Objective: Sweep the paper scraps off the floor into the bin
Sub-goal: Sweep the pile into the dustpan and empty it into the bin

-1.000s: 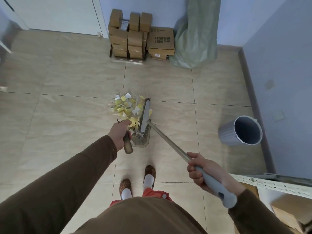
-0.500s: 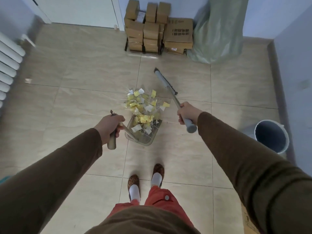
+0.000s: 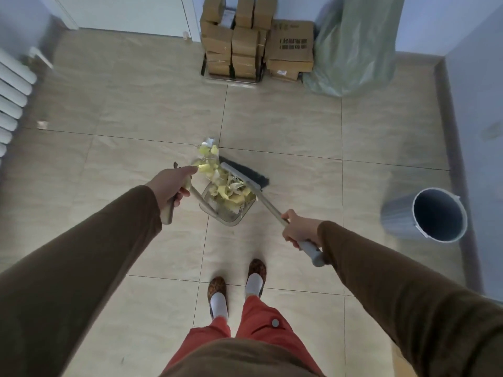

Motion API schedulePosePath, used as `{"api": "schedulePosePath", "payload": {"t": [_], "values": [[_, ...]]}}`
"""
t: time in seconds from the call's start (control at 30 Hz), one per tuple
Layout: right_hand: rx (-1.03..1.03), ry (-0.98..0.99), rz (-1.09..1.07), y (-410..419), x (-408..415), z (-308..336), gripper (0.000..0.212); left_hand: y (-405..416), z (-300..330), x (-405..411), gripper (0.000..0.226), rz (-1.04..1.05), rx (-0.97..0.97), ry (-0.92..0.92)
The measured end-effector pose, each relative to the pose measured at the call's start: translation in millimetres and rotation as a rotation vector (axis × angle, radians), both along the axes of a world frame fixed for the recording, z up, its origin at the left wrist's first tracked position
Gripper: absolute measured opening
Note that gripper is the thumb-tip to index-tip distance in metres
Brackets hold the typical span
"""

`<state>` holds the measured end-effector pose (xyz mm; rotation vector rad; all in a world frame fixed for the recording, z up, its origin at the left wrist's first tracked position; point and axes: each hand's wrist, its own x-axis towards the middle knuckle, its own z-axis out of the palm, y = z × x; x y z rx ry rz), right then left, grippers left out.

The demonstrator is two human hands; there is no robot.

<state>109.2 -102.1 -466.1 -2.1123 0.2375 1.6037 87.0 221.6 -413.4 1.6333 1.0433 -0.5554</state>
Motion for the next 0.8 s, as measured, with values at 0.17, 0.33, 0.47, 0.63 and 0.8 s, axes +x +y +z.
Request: {"api": "schedulePosePath", "payload": {"t": [0.17,0.33,0.47,0.63,0.8], "values": [[0.03,0.011,-0.002,-18.0,-41.6,38.2,0.056,5.6,-0.3,-4.9,0.051,-0.014,-0.114,0.018],[0.01,-0.013,0.028,-6.2,-53.4,31.1,0.058,5.4,3.1,-11.1,0.026,0.031,-0.27,0.024],[0.025,-0.071,0.031,-4.2,-60.1,39.4,0.055,0.4,-2.1,-41.2,0.01,0.024,-0.23,-0.015],[0.064,-0.143,-0.098,-44.0,-83.2,53.9,0.049,-4.8,-6.2,-85.5,0.005,-0.045,-0.149,-0.066],[0.117,-0.203,-0.341,-70.2,-127.4,71.5,0.05,4.9,18.1,-129.8,0.03,-0.159,-0.136,-0.234]]}}
